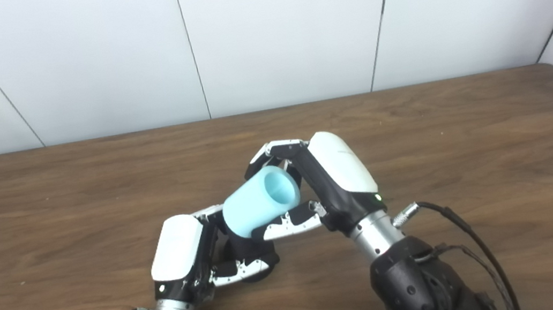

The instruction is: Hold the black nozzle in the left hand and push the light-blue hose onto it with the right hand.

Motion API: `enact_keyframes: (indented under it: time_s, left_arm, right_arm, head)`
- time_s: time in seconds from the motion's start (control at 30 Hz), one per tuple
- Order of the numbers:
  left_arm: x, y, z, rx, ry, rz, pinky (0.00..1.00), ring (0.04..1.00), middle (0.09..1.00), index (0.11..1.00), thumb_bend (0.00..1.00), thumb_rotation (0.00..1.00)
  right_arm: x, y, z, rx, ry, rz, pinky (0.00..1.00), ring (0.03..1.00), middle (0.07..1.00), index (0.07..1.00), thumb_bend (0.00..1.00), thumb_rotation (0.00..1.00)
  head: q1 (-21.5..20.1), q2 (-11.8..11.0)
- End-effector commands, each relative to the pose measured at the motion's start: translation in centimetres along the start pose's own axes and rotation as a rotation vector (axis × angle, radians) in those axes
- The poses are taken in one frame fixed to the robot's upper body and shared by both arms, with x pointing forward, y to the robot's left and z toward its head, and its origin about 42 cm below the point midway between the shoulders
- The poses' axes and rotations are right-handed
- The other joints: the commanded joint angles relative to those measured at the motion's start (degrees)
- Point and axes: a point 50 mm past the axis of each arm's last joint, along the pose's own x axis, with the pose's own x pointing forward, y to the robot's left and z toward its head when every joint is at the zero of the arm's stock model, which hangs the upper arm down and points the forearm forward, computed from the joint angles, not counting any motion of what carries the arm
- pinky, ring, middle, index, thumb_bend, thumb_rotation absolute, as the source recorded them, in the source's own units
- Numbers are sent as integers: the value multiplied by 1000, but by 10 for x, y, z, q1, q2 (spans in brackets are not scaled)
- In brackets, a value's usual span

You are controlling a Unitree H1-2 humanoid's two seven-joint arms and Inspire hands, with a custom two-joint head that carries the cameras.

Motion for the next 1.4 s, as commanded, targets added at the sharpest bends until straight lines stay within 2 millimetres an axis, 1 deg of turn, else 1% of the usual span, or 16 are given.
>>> enact_keyframes:
  time_s: [0.0, 0.13, 0.3, 0.4, 0.6, 0.87, 1.17, 1.37]
  left_arm:
    - [-9, -11, -4, 29, 38, -77, 383, 501, 516, 469, 477, 0]
    - [-8, -12, -3, 31, 35, -75, 385, 499, 507, 470, 478, 0]
    - [-9, -14, 0, 35, 27, -77, 381, 497, 497, 472, 478, 0]
    - [-10, -17, 1, 27, 23, -95, 371, 480, 470, 483, 478, 0]
    - [-14, -21, 2, 27, 10, -116, 373, 488, 479, 481, 478, 0]
    - [-18, -30, 5, 26, 3, -149, 371, 483, 481, 484, 479, 0]
    - [-18, -38, 7, 22, -10, -159, 385, 494, 487, 480, 479, 0]
    - [-18, -40, 9, 26, -10, -162, 377, 478, 470, 486, 479, 0]
  right_arm:
    - [4, 2, 9, 0, -64, -6, 333, 366, 497, 530, 512, 0]
    - [7, 4, 9, -3, -71, 3, 361, 375, 502, 524, 513, 0]
    - [10, 2, 9, -6, -77, 1, 356, 373, 503, 524, 513, 0]
    - [13, -2, 8, -15, -82, -9, 344, 366, 497, 530, 512, 0]
    - [17, -10, 8, -30, -101, -18, 331, 363, 495, 529, 512, 0]
    - [29, -24, 11, -83, -138, 41, 339, 370, 506, 527, 512, 0]
    - [39, -22, 14, -104, -169, 67, 337, 369, 505, 532, 512, 0]
    - [43, -25, 14, -123, -176, 79, 344, 372, 511, 525, 512, 0]
  head:
    - [0, 0]
    - [0, 1]
    - [3, 0]
    - [4, 0]
    - [8, -2]
    - [9, -3]
    - [11, -3]
    - [11, -3]
